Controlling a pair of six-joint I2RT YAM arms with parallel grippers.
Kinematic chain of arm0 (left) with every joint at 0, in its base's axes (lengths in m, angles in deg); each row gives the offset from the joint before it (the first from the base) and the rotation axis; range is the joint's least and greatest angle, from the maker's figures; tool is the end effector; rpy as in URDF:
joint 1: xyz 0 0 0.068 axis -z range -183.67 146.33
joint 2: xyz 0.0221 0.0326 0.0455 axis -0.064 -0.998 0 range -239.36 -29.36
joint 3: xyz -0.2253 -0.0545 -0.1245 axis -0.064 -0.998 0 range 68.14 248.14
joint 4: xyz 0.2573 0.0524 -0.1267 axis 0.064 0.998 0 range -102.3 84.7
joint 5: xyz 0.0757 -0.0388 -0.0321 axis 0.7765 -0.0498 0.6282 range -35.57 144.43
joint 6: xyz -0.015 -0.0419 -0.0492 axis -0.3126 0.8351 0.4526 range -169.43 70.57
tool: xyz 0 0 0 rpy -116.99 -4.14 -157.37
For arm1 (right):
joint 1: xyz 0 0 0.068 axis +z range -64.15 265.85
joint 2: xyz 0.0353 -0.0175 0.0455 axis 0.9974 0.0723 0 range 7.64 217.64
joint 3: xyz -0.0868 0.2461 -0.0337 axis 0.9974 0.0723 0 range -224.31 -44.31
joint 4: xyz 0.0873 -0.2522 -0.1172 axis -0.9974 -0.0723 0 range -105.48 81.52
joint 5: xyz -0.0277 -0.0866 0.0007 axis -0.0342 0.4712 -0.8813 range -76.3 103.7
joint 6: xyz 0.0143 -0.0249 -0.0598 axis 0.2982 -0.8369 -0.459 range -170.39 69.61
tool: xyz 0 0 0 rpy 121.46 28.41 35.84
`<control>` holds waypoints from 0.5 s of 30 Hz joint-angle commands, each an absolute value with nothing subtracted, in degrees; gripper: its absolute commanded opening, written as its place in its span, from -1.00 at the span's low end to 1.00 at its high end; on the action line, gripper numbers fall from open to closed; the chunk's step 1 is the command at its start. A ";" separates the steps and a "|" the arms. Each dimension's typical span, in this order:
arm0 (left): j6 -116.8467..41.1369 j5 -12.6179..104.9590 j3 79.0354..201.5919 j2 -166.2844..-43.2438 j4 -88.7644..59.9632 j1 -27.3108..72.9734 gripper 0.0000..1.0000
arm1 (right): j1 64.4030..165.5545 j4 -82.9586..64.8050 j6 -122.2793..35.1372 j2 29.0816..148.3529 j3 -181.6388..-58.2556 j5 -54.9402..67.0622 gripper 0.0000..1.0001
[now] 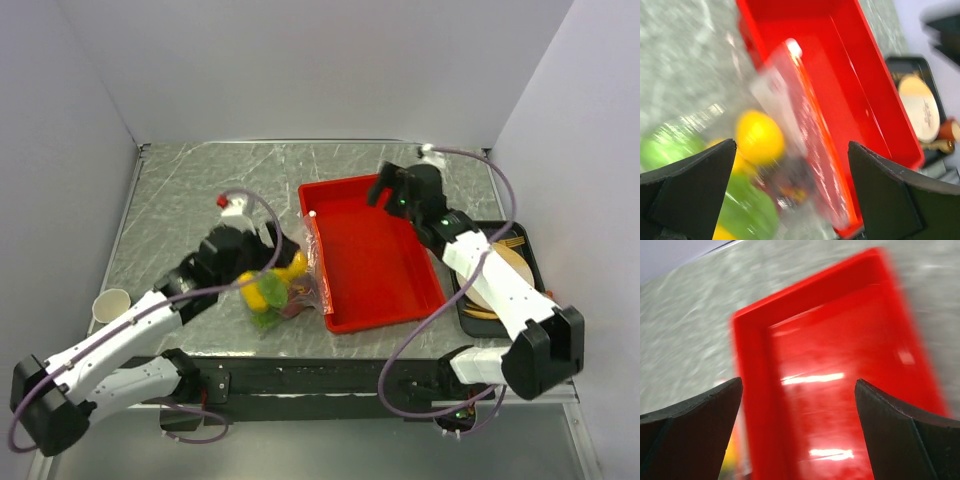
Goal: Place the food in the zip-top bag and seal the zipper
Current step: Reset both arms
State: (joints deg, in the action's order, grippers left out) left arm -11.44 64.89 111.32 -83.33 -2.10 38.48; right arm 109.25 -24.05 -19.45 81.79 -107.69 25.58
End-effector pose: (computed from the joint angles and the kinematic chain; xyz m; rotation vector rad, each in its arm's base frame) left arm 0.2075 -0.1749 0.2810 -0.0533 2.0054 -0.7456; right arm 0.3221 0.1277 0.3094 0.2652 2.0246 0.3888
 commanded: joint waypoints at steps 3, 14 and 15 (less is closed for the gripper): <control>-17.89 50.03 123.15 -91.82 -0.44 19.47 0.99 | 98.26 -27.91 -20.68 75.50 -99.17 30.22 1.00; -19.99 64.61 124.32 -94.57 -5.00 15.14 0.99 | 92.80 -23.69 -22.97 64.68 -85.63 34.70 1.00; -20.34 65.58 123.61 -94.57 -5.61 15.14 0.99 | 92.71 -22.99 -22.62 64.59 -85.19 35.66 1.00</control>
State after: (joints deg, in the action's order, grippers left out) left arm -17.47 59.62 124.42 -95.01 -1.73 15.12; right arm 93.08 -26.57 -21.72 66.18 -87.32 31.96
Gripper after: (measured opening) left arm 0.994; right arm 0.998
